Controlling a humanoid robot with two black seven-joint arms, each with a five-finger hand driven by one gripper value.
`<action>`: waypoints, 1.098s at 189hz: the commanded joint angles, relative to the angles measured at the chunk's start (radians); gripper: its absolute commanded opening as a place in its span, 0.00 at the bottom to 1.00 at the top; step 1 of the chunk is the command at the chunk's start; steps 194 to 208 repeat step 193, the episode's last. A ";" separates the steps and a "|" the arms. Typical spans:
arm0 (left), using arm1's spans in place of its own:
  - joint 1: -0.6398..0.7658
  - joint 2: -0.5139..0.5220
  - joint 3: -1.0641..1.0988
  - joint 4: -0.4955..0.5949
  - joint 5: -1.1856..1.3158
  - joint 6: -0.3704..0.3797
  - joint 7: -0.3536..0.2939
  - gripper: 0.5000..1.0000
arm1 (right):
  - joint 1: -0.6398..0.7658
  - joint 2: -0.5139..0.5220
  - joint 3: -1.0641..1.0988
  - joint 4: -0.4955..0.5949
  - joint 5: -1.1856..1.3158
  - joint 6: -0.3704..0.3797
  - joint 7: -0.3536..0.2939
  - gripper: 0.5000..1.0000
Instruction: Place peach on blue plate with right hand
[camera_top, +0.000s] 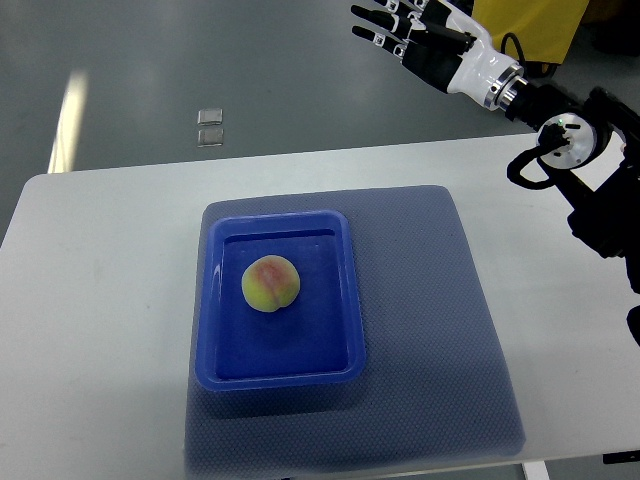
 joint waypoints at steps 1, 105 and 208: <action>0.002 0.000 -0.001 -0.001 0.000 -0.001 0.014 1.00 | -0.118 0.064 0.132 -0.019 0.087 -0.035 0.078 0.85; 0.002 0.000 -0.001 -0.009 0.000 -0.001 0.016 1.00 | -0.229 0.168 0.172 -0.168 0.118 -0.084 0.178 0.86; 0.000 0.000 0.000 -0.014 0.000 -0.001 0.018 1.00 | -0.196 0.123 0.170 -0.206 0.133 -0.084 0.176 0.86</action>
